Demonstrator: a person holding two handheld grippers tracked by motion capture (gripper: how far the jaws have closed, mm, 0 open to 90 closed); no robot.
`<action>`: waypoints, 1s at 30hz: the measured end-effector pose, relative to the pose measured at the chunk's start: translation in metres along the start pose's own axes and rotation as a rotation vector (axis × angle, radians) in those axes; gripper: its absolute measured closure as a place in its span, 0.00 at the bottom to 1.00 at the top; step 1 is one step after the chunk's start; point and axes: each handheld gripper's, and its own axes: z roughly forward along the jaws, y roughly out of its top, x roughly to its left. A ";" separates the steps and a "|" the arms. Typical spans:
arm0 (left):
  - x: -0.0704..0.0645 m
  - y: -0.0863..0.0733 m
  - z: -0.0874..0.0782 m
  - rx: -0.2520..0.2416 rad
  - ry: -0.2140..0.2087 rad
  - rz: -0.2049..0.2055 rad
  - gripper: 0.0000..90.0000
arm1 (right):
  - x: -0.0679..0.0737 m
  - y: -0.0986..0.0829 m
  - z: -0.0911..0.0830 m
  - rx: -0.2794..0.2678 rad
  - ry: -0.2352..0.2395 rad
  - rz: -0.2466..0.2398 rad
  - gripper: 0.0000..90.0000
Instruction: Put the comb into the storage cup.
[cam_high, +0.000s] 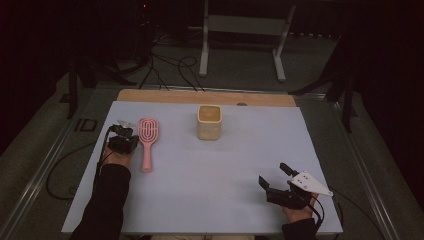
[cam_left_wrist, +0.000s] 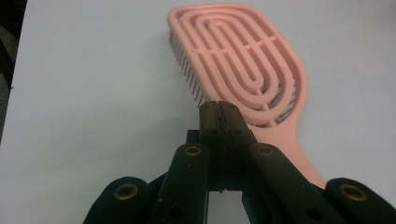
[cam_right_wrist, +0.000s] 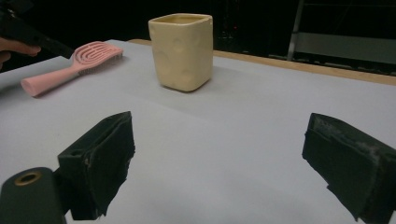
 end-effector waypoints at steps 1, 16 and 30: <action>0.000 0.000 0.000 0.000 0.000 0.000 1.00 | 0.000 0.000 0.000 0.000 0.000 0.000 0.10; -0.007 0.004 0.002 -0.013 -0.023 0.025 0.97 | -0.001 0.000 0.000 -0.005 0.003 0.006 0.10; -0.016 0.001 -0.043 -0.232 -0.170 0.054 0.47 | -0.001 0.000 -0.001 -0.006 0.006 0.006 0.10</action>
